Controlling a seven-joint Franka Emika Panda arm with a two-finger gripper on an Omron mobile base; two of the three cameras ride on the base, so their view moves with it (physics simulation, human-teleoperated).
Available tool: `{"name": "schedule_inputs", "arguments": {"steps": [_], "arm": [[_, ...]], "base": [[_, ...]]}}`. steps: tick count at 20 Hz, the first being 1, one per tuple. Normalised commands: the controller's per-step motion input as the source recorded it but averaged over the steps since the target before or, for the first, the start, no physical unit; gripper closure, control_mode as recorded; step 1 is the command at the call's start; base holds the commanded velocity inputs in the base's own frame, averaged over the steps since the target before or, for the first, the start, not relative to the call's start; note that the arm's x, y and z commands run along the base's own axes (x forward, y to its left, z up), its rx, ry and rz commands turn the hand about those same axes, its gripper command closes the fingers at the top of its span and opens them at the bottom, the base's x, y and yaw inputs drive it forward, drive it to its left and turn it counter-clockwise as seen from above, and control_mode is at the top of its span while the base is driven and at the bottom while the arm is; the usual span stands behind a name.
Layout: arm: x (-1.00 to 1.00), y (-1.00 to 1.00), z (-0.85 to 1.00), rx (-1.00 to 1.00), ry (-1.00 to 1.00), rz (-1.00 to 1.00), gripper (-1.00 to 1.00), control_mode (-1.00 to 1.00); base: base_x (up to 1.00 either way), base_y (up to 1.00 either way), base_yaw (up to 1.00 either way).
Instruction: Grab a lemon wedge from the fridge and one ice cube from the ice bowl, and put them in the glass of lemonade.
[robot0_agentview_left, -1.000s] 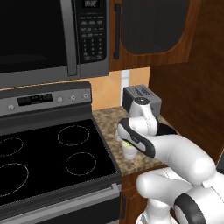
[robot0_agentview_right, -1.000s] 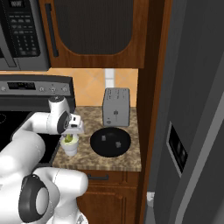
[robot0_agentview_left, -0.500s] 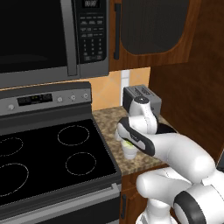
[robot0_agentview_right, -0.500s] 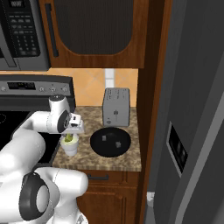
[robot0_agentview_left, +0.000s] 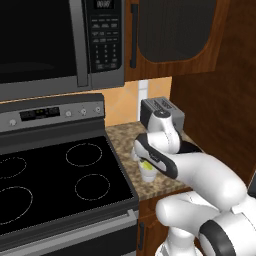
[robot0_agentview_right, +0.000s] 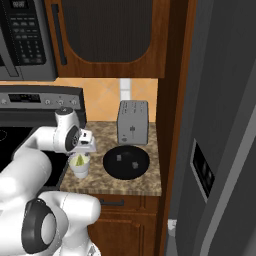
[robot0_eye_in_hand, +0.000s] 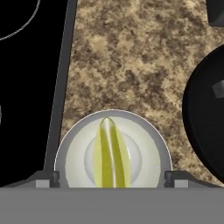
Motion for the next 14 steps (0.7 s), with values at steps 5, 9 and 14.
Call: {"name": "schedule_inputs", "arguments": {"steps": [5,9,14], "arm": [[-0.21,0.0,0.25,0.02,-0.06,0.0,-1.0,-1.0],[-0.01,-0.01,0.29,0.03,-0.03,0.0,-1.0,-1.0],[0.0,-0.09,0.13,0.02,-0.02,0.0,-1.0,-1.0]], "base": [[0.0,0.0,0.0],[0.0,0.0,0.0],[0.0,0.0,0.0]]}}
